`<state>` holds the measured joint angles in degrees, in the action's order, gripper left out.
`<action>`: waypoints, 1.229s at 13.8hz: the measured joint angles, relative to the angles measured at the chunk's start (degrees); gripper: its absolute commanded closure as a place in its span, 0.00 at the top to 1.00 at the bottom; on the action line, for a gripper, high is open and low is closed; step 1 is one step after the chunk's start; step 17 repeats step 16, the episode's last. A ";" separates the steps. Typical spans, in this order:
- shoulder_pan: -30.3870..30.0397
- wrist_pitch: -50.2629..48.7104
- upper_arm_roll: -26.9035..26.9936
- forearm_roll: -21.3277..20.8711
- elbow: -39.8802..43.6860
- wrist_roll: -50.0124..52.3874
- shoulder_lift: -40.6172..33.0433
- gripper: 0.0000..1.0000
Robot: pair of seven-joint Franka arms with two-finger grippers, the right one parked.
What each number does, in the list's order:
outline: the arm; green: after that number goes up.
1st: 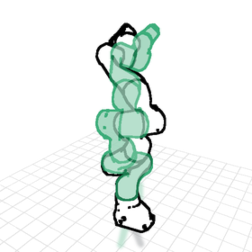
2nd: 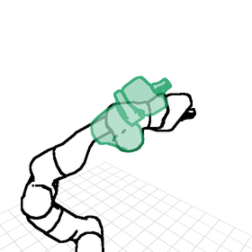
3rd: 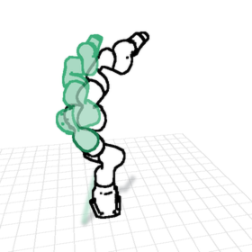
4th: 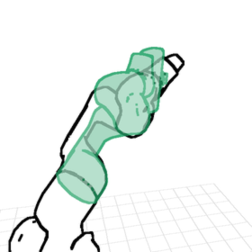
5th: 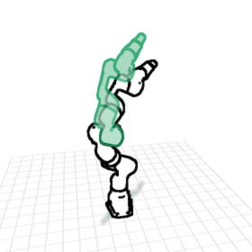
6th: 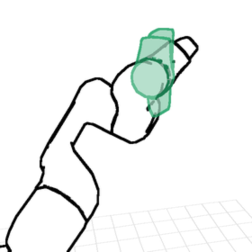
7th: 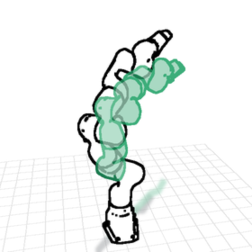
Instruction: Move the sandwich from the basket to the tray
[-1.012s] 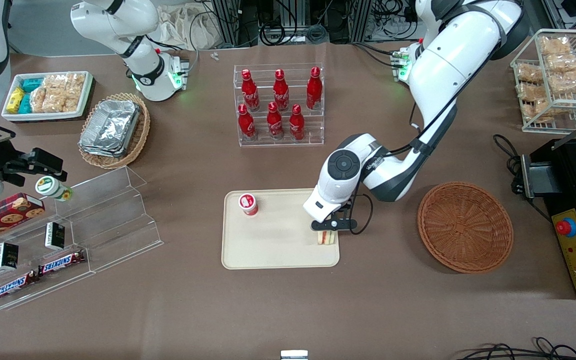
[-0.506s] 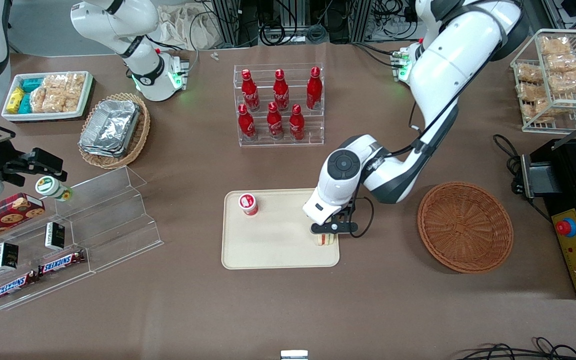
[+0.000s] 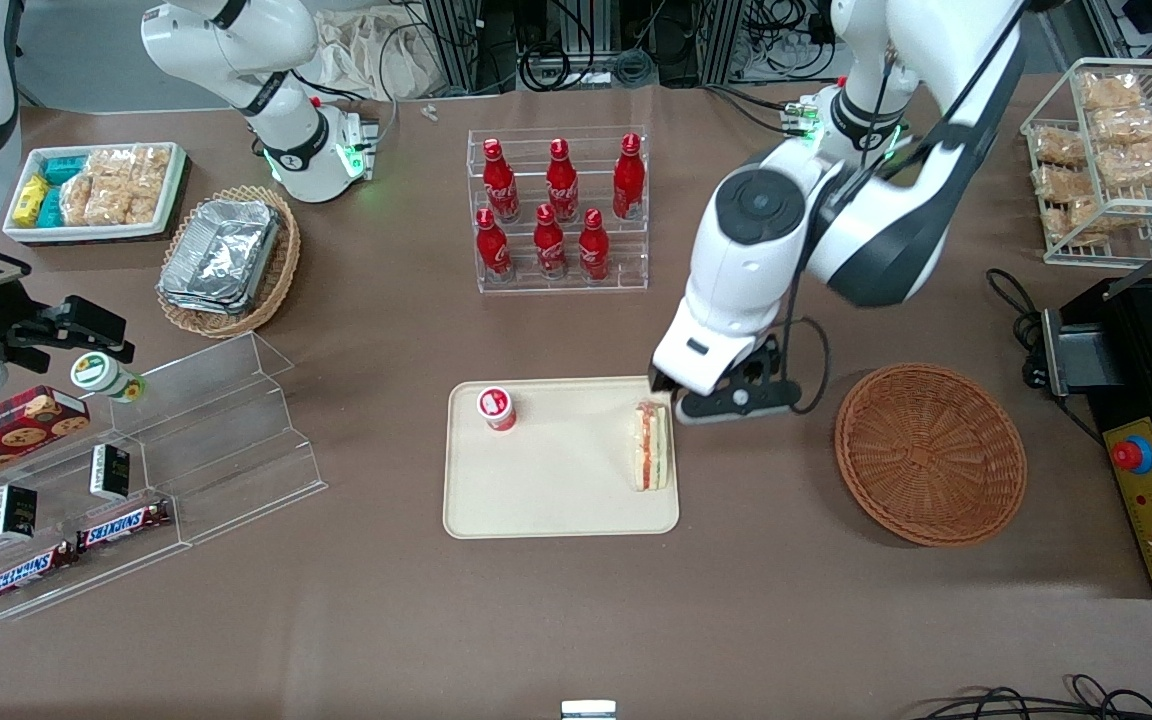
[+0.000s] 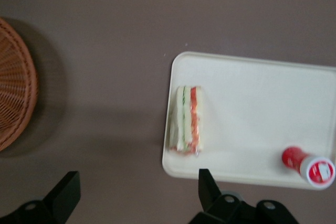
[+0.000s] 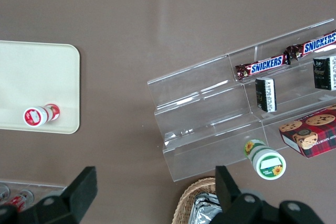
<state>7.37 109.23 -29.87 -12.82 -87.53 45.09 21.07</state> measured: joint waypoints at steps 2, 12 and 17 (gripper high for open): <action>-3.73 -4.05 0.12 5.19 -0.03 -7.05 -3.32 1.00; -11.16 -26.52 16.28 12.63 -0.02 -33.67 -18.08 1.00; -9.51 -28.46 22.55 13.24 -0.12 -37.05 -20.65 1.00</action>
